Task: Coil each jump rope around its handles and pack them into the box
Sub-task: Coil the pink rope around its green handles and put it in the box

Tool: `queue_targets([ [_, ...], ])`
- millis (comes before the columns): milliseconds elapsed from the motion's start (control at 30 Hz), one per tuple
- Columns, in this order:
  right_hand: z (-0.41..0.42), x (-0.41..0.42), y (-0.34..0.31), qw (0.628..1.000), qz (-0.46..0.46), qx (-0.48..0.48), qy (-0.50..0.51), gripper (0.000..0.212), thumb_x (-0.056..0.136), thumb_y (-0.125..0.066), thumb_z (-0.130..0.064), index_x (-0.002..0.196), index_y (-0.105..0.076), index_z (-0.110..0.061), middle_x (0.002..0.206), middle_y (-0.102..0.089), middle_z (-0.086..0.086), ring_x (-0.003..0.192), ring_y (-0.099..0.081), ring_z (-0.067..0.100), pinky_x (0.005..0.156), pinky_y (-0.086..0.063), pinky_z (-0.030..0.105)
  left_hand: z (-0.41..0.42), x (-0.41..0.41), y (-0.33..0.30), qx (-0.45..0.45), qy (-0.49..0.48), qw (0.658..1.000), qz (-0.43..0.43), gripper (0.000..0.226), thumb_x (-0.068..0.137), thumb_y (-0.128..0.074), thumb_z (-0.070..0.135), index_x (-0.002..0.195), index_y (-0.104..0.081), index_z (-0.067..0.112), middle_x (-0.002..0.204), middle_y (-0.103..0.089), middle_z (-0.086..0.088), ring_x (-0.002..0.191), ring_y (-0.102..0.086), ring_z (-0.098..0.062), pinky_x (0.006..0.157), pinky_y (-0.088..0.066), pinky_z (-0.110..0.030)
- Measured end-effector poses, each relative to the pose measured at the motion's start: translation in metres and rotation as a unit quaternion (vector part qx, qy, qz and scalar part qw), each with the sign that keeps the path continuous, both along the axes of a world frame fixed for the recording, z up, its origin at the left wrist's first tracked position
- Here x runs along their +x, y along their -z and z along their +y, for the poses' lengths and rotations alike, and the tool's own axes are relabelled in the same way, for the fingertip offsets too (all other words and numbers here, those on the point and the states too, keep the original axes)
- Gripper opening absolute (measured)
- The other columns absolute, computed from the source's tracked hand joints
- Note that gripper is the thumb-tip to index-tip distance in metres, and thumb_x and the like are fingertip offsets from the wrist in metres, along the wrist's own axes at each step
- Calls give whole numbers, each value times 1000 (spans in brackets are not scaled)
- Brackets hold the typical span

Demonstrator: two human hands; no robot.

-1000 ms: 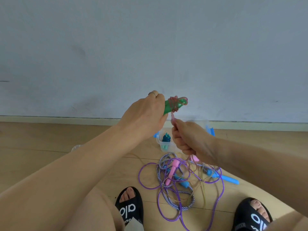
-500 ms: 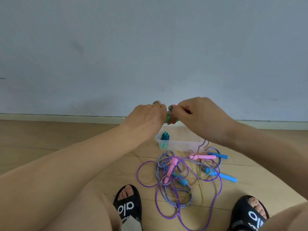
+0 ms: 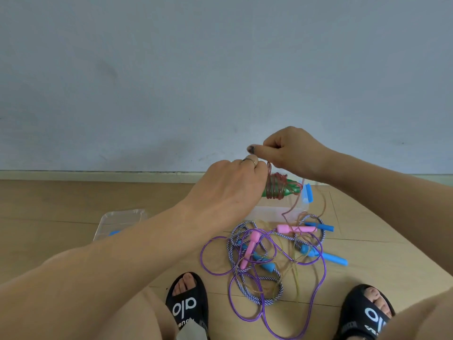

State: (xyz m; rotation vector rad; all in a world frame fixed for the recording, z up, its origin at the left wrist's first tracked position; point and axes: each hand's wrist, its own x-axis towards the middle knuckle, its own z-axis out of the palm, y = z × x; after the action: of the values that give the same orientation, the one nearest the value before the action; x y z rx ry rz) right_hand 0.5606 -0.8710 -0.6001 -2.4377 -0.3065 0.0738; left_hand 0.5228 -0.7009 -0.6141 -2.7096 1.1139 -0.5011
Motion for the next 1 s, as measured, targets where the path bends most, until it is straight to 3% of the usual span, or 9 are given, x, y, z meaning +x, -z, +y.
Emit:
queue_targets([
  [133,2,-4,9,993,78,84,22,56,97,-58,-35,50,-32,-17,43,-26,-9,42,-23,9,45,-23,22,8,6,-9,-34,-13,999,-22,35,57,-85,14,75,-55,11,68,-55,-7,46,-51,-26,46,-20,-25],
  [233,9,-15,17,979,147,130,57,41,93,-50,2,56,-39,-14,38,-31,-13,33,-25,4,38,-22,13,16,9,-17,-57,-30,998,-23,30,80,-71,27,82,-43,16,78,-51,-3,61,-51,-26,52,-21,-30],
  [400,37,-34,24,919,257,265,141,41,99,-35,-22,60,-25,-20,43,-24,-5,34,-20,10,37,-13,15,20,19,-18,-71,-93,993,18,21,98,-44,37,92,-34,20,84,-38,3,71,-41,-22,60,-25,-33],
  [600,50,-60,31,966,159,161,122,50,103,-31,-41,60,-36,-18,43,-39,-8,44,-36,13,48,-32,25,41,43,-13,-101,-158,978,93,17,98,-47,35,93,-37,23,86,-48,0,65,-48,-21,55,-32,-31],
  [700,54,-73,29,997,49,8,60,39,106,-24,-34,80,-47,-16,66,-52,3,62,-46,25,58,-40,37,46,53,-11,-121,-173,971,115,14,99,-47,32,96,-42,18,83,-48,-4,67,-53,-26,57,-42,-36],
  [767,58,-79,34,999,-18,-45,20,30,106,-22,-29,91,-46,-19,70,-52,5,60,-45,29,53,-39,37,47,59,-8,-99,-180,974,92,13,98,-48,26,96,-44,14,78,-46,-5,64,-52,-26,56,-43,-37],
  [833,64,-85,28,998,-10,-66,-18,33,103,-34,-31,71,-33,-22,53,-38,1,45,-38,26,44,-40,37,42,59,2,-47,-184,979,69,10,95,-51,14,91,-42,12,71,-40,-3,57,-48,-23,49,-36,-34],
  [933,67,-86,27,989,-79,-123,-35,52,91,-64,-25,63,-21,-21,44,-24,-3,34,-35,27,32,-36,31,28,51,12,46,-193,979,52,25,82,-54,-4,90,-36,12,69,-32,-2,55,-40,-22,45,-25,-32],
  [1000,66,-84,20,979,-127,-150,-50,49,98,-50,-33,61,-21,-21,48,-28,-3,45,-41,29,42,-34,33,21,48,11,66,-178,981,49,32,79,-58,-3,92,-33,12,69,-31,-4,55,-38,-23,44,-19,-30],
])
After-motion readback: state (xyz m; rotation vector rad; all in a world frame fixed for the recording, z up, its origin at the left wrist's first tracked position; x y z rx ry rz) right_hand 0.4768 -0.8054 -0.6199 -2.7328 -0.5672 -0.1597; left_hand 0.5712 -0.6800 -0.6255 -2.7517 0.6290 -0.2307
